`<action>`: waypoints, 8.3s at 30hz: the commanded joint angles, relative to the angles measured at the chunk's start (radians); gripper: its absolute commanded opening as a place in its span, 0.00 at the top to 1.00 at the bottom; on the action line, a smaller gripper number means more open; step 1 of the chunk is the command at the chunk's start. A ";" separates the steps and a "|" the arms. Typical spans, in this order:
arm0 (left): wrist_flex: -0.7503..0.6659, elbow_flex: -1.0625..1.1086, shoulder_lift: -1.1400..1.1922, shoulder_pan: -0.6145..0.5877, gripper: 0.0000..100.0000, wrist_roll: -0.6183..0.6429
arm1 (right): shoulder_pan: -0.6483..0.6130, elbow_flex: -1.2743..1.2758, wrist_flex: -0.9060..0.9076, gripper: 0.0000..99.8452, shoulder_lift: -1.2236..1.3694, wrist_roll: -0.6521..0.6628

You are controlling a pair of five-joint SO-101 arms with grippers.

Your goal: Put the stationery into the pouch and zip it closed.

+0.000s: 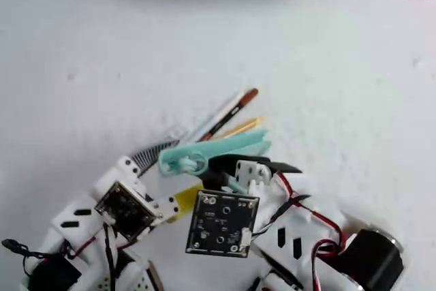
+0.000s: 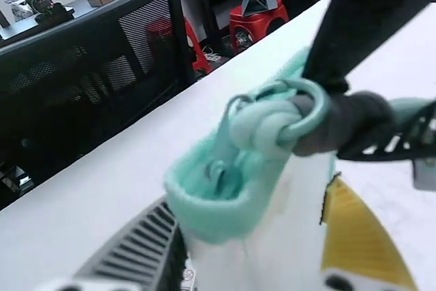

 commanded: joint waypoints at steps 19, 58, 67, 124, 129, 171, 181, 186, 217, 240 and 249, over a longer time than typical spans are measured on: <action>0.081 -0.005 0.018 0.048 0.98 0.017 | 0.010 -0.166 -0.059 0.98 0.093 -0.137; 0.095 0.034 -0.084 0.047 0.98 0.015 | 0.392 0.031 -0.031 0.81 -0.111 0.000; 0.095 0.034 -0.084 0.047 0.98 0.015 | 0.257 0.078 0.073 0.74 -0.143 0.057; 0.094 0.069 -0.084 0.054 0.98 0.014 | -0.074 -0.095 0.073 0.74 -0.124 -0.149; 0.094 0.066 -0.084 0.054 0.98 0.014 | -0.074 -0.080 0.065 0.81 -0.168 -0.149; 0.081 0.071 -0.084 0.050 0.98 0.014 | -0.074 0.196 -0.124 0.67 -0.193 -0.140; 0.086 0.069 -0.084 0.050 0.98 0.014 | -0.067 0.232 -0.127 0.67 -0.102 -0.080; 0.086 0.068 -0.084 0.050 0.98 0.014 | 0.021 0.249 -0.154 0.67 -0.104 -0.078; 0.086 0.051 -0.084 0.010 0.79 0.147 | 0.064 0.158 -0.239 0.98 -0.076 -0.135; 0.123 0.021 -0.084 0.004 0.98 0.080 | 0.282 0.206 -0.427 0.98 -0.071 -0.135; 0.121 0.021 -0.084 0.001 0.98 0.080 | 0.305 0.275 -0.427 0.98 -0.070 -0.041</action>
